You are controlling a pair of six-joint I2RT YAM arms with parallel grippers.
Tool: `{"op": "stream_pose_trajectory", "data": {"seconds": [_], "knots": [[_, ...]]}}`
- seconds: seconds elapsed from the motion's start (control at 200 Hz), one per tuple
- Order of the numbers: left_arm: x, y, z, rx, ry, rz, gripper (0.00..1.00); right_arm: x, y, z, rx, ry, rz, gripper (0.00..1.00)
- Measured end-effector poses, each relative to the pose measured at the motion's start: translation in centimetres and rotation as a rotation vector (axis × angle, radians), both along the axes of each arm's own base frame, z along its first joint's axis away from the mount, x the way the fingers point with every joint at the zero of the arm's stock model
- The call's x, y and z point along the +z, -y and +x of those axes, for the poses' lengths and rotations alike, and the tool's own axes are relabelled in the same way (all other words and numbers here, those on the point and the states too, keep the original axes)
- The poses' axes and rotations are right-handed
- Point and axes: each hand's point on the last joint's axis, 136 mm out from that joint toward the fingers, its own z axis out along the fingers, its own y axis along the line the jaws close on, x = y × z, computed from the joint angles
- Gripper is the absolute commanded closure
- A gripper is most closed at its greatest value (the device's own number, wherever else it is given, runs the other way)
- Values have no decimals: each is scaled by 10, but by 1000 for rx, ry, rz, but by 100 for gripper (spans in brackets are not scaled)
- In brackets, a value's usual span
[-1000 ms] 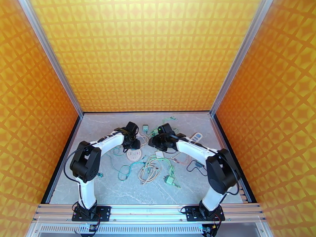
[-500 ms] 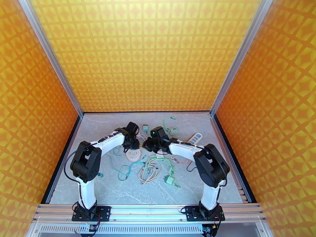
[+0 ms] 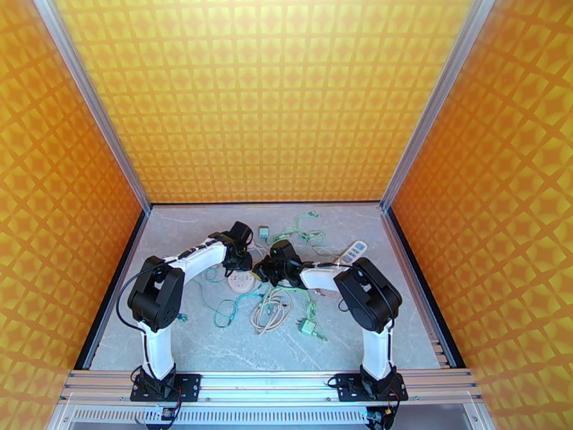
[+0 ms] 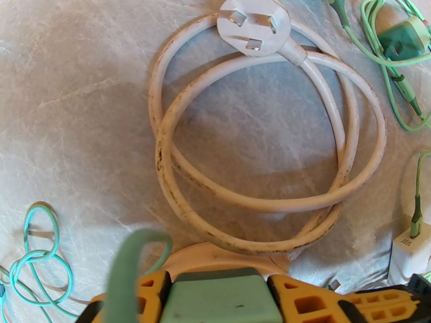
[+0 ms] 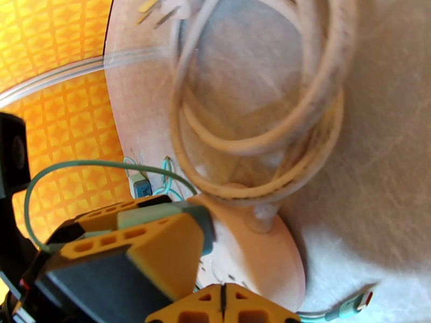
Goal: Pull the plug off the socket
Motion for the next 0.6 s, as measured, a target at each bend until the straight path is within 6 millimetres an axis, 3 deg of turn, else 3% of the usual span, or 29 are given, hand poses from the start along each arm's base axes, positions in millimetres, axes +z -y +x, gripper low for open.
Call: {"op": "stream_pose_trajectory", "data": {"seconds": [0.6], "knots": [[1, 3, -4, 4, 16, 12, 67, -13, 5, -6, 10, -60, -77, 100]]}}
